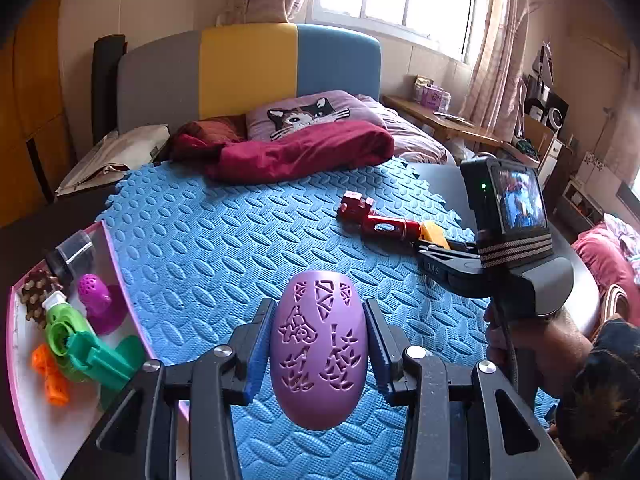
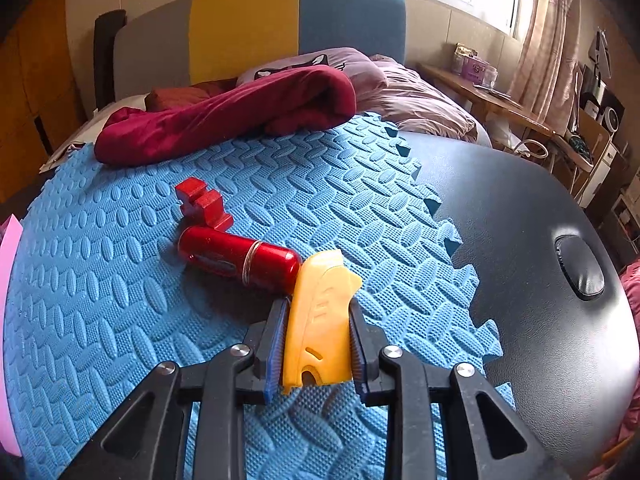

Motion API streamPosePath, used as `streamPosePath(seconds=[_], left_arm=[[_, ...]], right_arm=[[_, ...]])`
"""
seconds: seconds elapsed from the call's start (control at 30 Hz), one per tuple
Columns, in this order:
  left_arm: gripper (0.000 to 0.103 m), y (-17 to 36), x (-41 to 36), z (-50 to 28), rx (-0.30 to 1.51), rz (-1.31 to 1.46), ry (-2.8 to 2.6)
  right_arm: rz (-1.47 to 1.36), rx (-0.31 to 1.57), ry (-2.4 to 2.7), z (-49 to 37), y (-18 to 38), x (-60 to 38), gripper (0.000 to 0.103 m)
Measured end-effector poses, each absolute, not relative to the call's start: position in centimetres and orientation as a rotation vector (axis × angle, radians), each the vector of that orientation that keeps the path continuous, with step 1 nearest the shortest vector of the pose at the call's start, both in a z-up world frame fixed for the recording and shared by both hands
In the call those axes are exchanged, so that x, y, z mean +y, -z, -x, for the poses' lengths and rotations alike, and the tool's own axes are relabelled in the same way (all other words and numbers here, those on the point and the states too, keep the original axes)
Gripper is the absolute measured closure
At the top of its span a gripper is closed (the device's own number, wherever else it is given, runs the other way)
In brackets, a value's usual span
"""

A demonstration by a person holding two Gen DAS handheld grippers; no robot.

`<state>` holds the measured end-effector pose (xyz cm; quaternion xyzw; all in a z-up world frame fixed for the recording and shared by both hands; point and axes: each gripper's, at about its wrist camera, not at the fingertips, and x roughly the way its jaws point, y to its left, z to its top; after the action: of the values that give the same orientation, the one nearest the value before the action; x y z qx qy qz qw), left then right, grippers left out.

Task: Organize rigid objects
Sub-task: 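Carry the purple egg over the tray with the left gripper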

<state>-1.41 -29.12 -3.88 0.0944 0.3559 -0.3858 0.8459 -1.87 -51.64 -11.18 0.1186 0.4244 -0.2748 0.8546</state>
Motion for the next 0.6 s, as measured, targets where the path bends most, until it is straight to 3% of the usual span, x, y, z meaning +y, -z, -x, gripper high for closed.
streamPosePath(seconds=[0.6], left_arm=[[0.059,2.2,-24.0,1.3,0.734,-0.143,0.731]], right_arm=[[-0.248,0.892,0.579,1.9,11.2,-51.6,0.075]])
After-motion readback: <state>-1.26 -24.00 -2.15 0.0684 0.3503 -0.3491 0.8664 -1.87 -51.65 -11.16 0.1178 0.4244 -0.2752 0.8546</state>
